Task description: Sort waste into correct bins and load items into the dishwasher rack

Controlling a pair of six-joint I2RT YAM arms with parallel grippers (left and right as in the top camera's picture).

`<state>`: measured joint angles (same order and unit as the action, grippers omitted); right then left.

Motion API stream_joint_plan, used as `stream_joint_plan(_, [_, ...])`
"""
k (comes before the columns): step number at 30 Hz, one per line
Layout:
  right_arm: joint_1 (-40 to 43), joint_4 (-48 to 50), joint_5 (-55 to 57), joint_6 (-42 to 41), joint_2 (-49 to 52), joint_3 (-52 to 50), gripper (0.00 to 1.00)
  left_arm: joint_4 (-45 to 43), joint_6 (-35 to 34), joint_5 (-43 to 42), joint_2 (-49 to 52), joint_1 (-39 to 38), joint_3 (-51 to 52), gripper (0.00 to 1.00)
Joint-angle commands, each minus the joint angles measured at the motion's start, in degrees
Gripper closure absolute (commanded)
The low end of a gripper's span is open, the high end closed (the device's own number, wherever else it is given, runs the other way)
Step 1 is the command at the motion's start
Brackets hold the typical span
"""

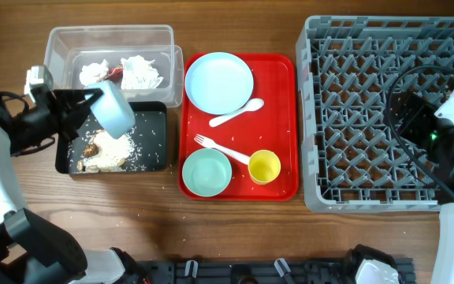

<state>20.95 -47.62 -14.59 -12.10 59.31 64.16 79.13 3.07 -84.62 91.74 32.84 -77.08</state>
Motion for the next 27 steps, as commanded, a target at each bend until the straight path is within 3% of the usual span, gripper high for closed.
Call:
stream_joint_plan(1, [0.2, 0.0, -0.9, 0.8, 0.2, 1.0, 0.04, -0.2, 2.3, -5.7, 0.2, -0.2, 0.3, 0.96])
stream_joint_plan(4, [0.2, 0.0, -0.9, 0.8, 0.2, 1.0, 0.04, -0.3, 2.8, -5.4, 0.1, -1.3, 0.2, 0.96])
stream_joint_plan(8, [0.2, 0.0, -1.0, 0.7, 0.2, 1.0, 0.04, -1.0, 2.2, 5.0, -0.4, -8.3, -5.3, 0.96])
stream_joint_plan(11, [0.2, 0.0, -2.0, 0.7, 0.2, 1.0, 0.03, -7.0, -7.3, 18.1, -0.8, -16.1, -10.2, 0.96])
stream_joint_plan(13, [0.2, 0.0, -2.0, 0.8, 0.2, 1.0, 0.04, -13.9, -17.5, 33.6, -1.2, -23.7, -12.5, 0.96])
stream_joint_plan(16, [0.2, 0.0, -2.0, 0.8, 0.2, 1.0, 0.04, -21.3, -23.2, 48.2, -1.2, -34.2, -12.6, 0.96])
stream_joint_plan(23, [0.2, -0.1, -2.0, 1.5, 0.2, 1.0, 0.04, -35.0, -22.4, 81.3, 5.5, -61.4, -12.5, 0.96])
stream_joint_plan(27, [0.2, -0.3, -2.0, 1.6, 0.2, 1.0, 0.03, -40.4, -18.4, 86.9, 13.9, -72.3, -12.5, 0.96])
